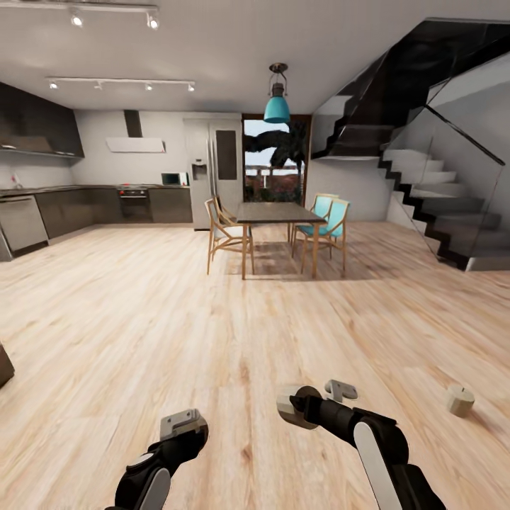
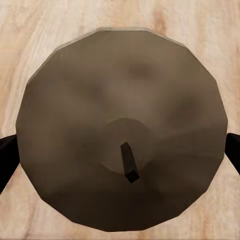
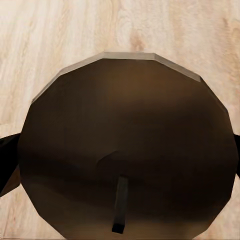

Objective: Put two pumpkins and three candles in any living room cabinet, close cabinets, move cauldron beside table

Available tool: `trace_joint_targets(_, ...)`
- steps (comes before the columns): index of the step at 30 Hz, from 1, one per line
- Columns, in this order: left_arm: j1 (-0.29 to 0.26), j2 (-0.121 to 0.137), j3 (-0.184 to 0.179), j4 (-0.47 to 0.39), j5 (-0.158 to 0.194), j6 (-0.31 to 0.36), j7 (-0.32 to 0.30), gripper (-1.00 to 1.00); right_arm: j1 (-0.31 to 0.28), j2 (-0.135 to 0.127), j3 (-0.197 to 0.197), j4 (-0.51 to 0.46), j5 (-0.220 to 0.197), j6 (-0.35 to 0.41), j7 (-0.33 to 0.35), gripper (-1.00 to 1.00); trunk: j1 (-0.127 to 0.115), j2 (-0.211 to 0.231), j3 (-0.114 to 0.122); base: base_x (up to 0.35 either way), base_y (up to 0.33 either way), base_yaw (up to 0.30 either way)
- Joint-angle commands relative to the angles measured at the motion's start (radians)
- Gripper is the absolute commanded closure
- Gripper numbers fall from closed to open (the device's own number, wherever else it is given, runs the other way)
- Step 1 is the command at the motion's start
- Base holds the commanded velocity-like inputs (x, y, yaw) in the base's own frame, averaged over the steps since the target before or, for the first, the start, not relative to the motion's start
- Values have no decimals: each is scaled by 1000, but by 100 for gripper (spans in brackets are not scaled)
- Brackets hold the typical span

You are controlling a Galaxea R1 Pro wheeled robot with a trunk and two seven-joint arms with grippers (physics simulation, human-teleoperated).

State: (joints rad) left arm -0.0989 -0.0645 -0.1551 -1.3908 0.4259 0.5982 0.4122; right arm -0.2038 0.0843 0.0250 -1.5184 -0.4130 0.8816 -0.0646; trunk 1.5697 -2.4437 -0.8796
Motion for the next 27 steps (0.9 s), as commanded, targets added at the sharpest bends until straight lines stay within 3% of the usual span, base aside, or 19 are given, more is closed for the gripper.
trace_joint_targets(1, -1, 0, -1, -1, 10, 2, 10, 100, 0, 0, 0, -1, -11, 3, -6, 100, -4, 7, 2, 0, 0, 286)
trace_joint_targets(27, 2, 0, -4, 4, 7, 0, 13, 100, 0, 1, 4, 0, -11, 3, -5, 100, -104, 189, 84, 0, 0, 286)
